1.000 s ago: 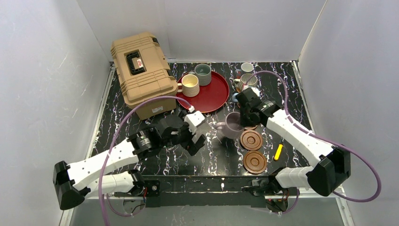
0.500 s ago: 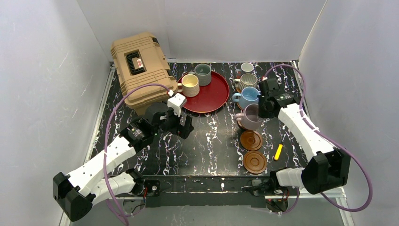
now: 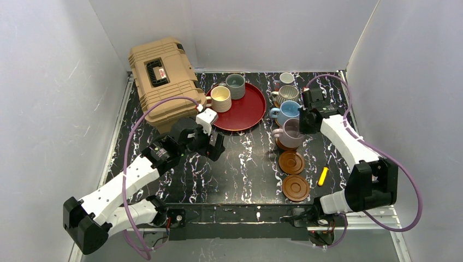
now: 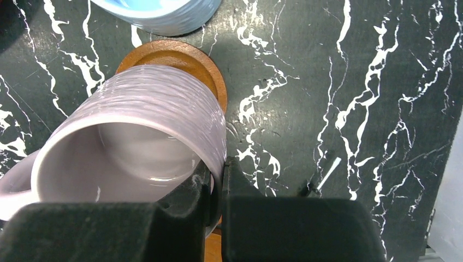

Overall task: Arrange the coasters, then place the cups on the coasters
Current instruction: Place the cup on the coaster.

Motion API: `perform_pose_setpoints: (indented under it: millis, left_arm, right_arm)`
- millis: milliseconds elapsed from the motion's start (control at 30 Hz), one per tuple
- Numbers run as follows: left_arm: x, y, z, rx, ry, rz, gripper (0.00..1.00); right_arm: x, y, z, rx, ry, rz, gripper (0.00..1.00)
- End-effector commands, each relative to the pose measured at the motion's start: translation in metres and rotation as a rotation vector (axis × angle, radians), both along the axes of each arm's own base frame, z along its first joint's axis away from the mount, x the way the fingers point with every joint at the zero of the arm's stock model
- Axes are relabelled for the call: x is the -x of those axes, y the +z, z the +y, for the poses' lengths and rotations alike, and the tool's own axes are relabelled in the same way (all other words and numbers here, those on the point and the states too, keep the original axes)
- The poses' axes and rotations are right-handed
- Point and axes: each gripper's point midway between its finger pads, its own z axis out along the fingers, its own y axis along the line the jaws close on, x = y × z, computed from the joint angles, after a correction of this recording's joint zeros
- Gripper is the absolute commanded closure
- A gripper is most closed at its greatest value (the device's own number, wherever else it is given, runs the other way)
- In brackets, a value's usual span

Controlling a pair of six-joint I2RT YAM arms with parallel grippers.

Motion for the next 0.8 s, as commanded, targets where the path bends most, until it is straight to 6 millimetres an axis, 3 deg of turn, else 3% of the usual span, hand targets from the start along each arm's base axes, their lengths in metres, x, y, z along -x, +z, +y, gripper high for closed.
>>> perform_pose_setpoints:
  millis: [0, 200, 767]
  left_arm:
    - [-0.004, 0.01, 0.001, -0.006, 0.005, -0.018, 0.02]
    - [-0.005, 0.01, 0.0, -0.007, 0.006, -0.017, 0.02]
    - [-0.005, 0.011, 0.001, -0.008, 0.004, -0.024, 0.02]
  right_arm:
    - [-0.025, 0.009, 0.011, -0.053, 0.015, -0.1, 0.99]
    - [-0.025, -0.006, 0.005, -0.019, 0.004, -0.074, 0.99]
    - [-0.035, -0.021, 0.004, 0.004, -0.01, -0.054, 0.99]
